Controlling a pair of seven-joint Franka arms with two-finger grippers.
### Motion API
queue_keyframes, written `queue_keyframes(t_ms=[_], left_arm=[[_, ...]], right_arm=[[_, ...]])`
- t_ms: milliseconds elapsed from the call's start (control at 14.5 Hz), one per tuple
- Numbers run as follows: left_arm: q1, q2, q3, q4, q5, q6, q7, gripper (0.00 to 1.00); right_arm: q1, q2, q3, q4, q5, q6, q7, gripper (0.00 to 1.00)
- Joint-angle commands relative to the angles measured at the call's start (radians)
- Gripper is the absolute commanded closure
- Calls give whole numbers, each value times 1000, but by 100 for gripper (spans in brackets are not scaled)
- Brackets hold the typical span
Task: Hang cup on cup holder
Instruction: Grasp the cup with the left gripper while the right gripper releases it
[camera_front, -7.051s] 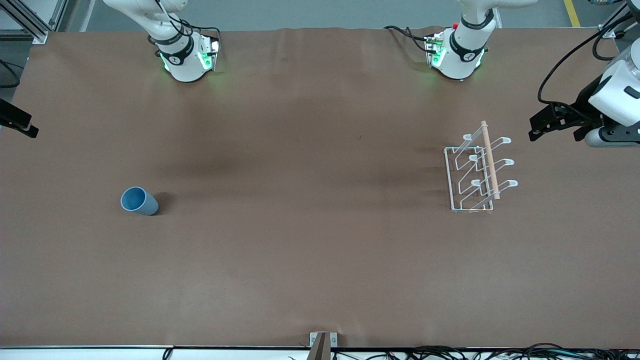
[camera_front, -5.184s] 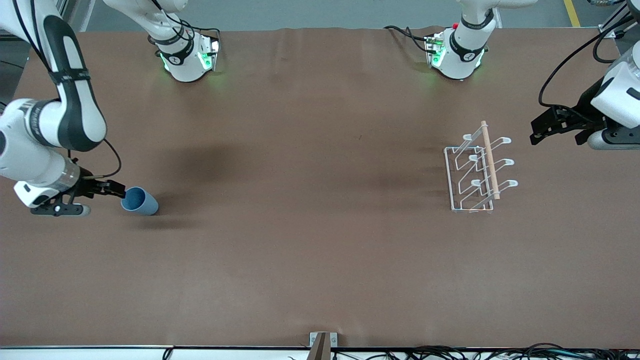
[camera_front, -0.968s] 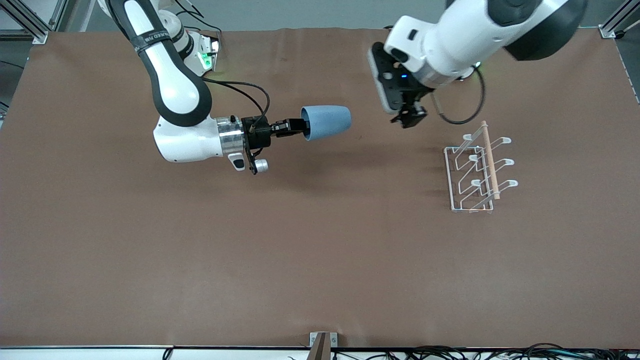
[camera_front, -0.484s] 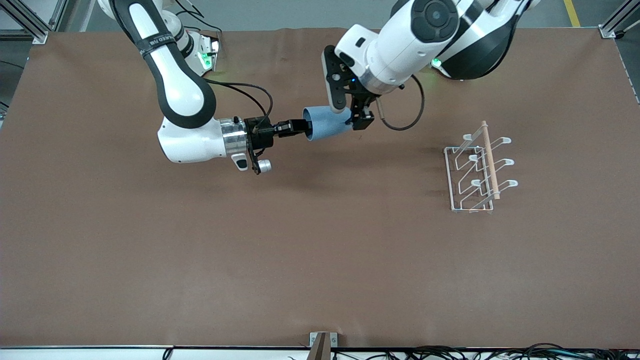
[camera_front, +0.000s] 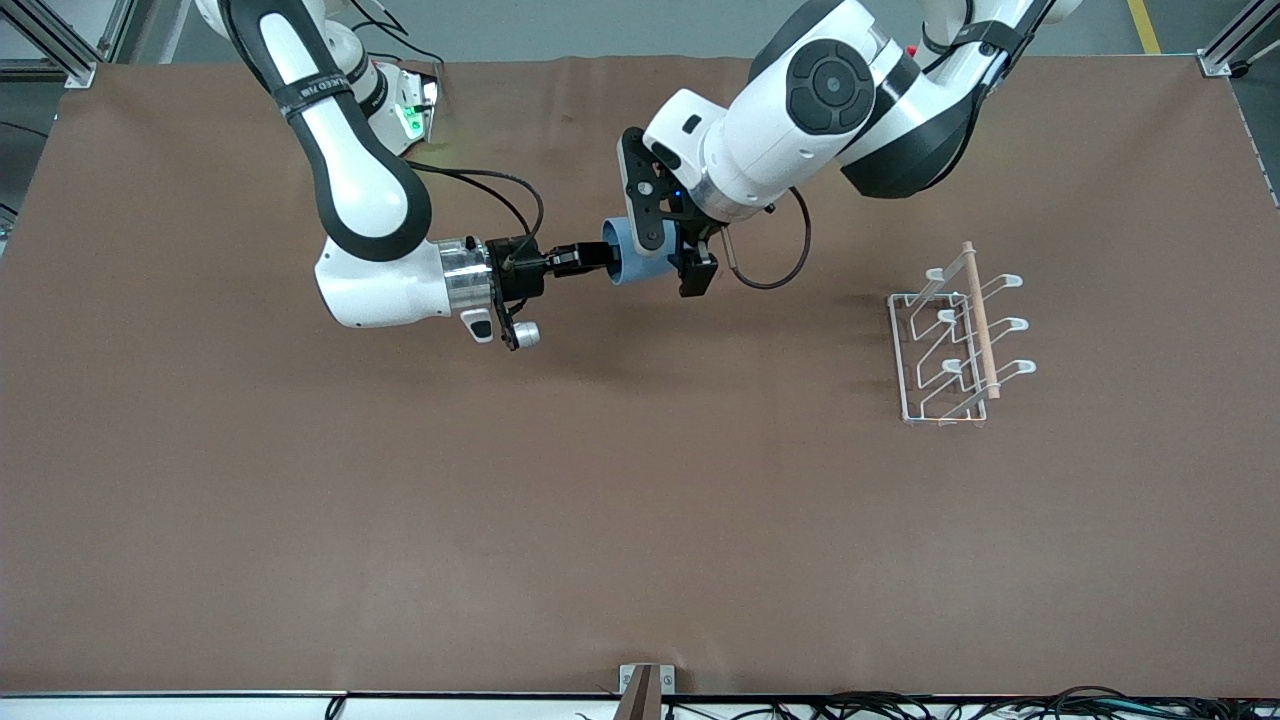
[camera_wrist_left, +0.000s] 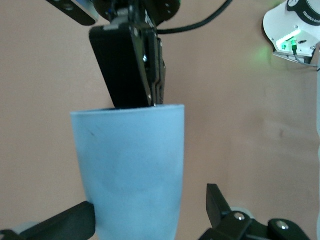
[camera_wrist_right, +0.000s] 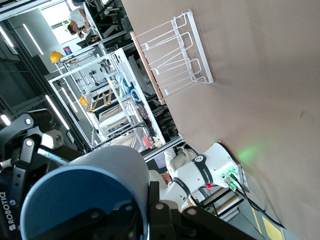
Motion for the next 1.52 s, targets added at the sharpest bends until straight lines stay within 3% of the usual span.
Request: queue_keyframes(t_ms=[0,553,691,899,1106,1175,1244,1313,1382,1452], left_arm=[[-8,19,1,18,-9,31,-9,0],[-18,32,4,12,-10,41,-17,3],[-17,36,4,10,-9,41,-15,28],[-8,35,5,-3,-9,41,-14,53],[-5,32,7,-3,-7,39,-17,69],[-3,30,7,-2,-7,36,-21,73],[-2,29,7,0,13,34,-23,76],[0,26,5,1,42,31,-31,80],[0,24,5,3,60,27,-44,83],[0,22,5,3,65,22,-47,83]], right_arm=[[12,-12,-2,1,38,4,-10,99],[14,-12,-2,1,39,5,-10,99],[14,-12,-2,1,39,5,-10,99],[14,-12,-2,3,39,5,-10,99],[14,-12,-2,3,39,5,-10,98],[14,-12,-2,3,39,2,-8,94],[14,-14,-2,3,39,8,-2,65],[12,-15,-3,1,38,22,0,14],[12,-17,-3,1,36,42,1,0],[11,-17,-5,3,36,51,1,0]])
